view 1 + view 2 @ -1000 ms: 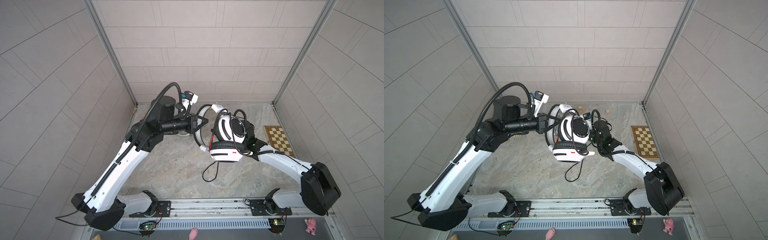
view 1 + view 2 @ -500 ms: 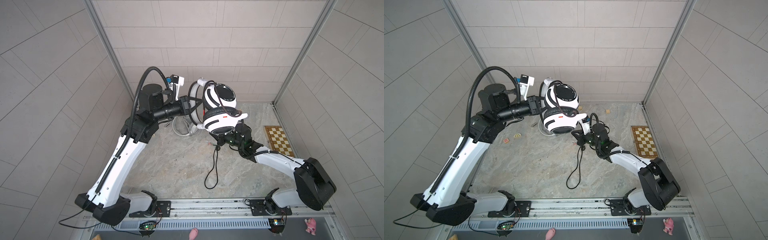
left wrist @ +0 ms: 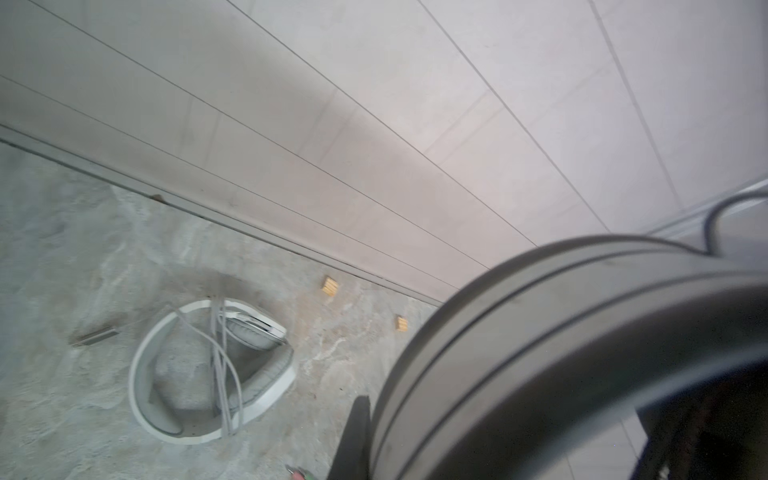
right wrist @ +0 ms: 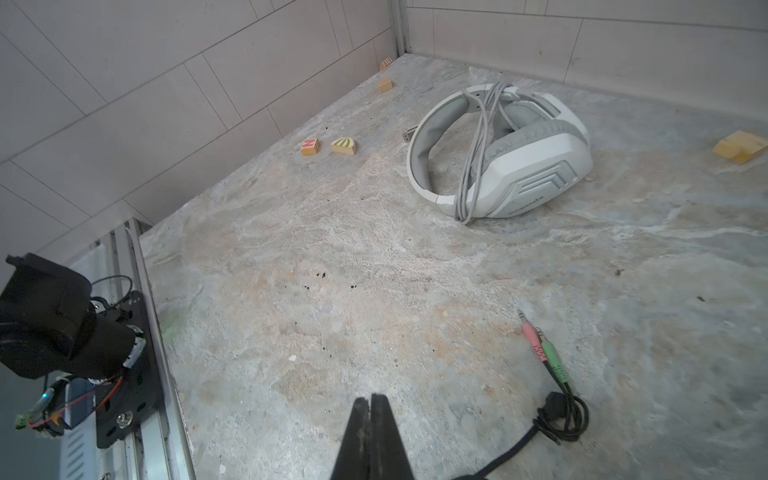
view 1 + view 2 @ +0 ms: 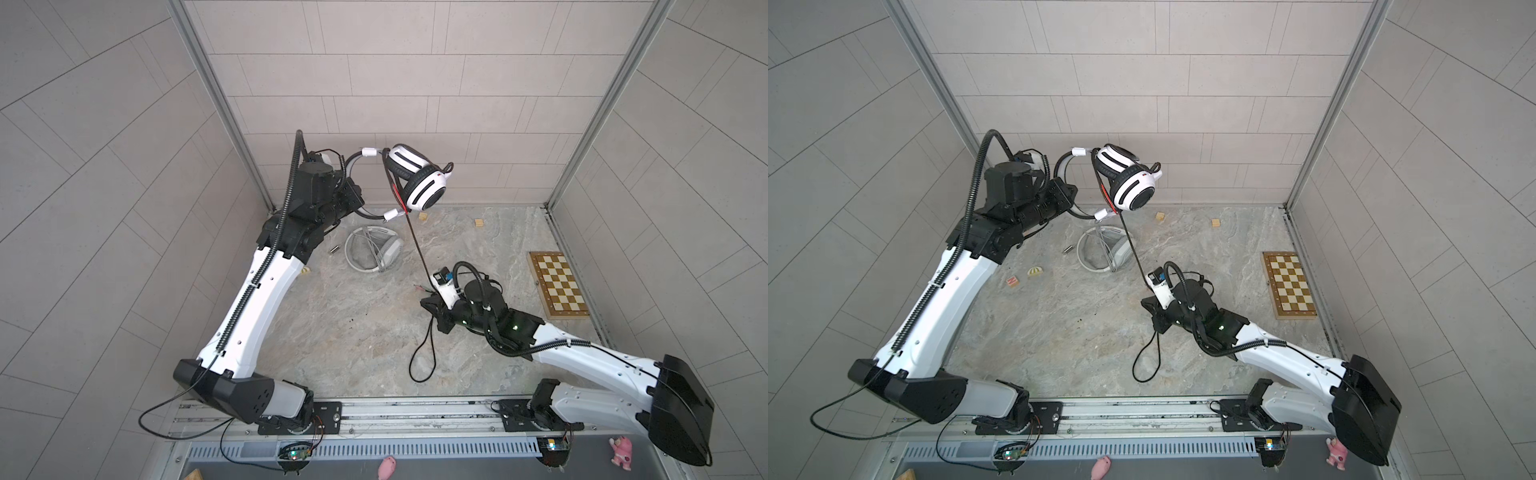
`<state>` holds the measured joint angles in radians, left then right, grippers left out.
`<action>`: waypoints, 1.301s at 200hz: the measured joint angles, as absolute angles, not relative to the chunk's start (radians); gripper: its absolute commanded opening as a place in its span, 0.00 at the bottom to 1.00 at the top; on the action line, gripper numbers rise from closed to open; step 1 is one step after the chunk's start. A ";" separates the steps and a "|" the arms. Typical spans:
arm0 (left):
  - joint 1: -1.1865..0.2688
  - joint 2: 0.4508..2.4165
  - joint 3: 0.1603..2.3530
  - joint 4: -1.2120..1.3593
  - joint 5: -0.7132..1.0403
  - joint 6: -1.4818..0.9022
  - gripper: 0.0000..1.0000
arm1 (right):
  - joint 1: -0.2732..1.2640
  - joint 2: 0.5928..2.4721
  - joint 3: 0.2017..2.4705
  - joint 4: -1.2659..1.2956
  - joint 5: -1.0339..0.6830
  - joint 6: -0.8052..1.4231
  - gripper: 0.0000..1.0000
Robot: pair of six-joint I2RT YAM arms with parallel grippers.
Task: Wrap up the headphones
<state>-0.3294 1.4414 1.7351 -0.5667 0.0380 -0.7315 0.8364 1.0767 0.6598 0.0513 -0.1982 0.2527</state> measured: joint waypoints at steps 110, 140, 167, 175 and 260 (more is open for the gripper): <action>-0.336 1.562 1.543 -0.533 -0.285 -0.693 0.00 | 1.062 0.852 0.841 -0.350 0.088 0.163 0.04; -0.346 1.562 1.537 -0.529 -0.312 -0.647 0.00 | 1.125 0.857 0.888 -0.413 0.138 0.154 0.04; -0.353 1.559 1.529 -0.520 -0.314 -0.620 0.00 | 1.132 0.881 0.936 -0.430 0.163 0.130 0.04; -0.360 1.553 1.509 -0.504 -0.320 -0.611 0.00 | 1.132 0.888 0.950 -0.431 0.167 0.123 0.04; -0.551 1.524 1.435 -0.559 -0.215 -0.228 0.00 | 0.998 0.999 1.198 -0.447 0.188 -0.028 0.06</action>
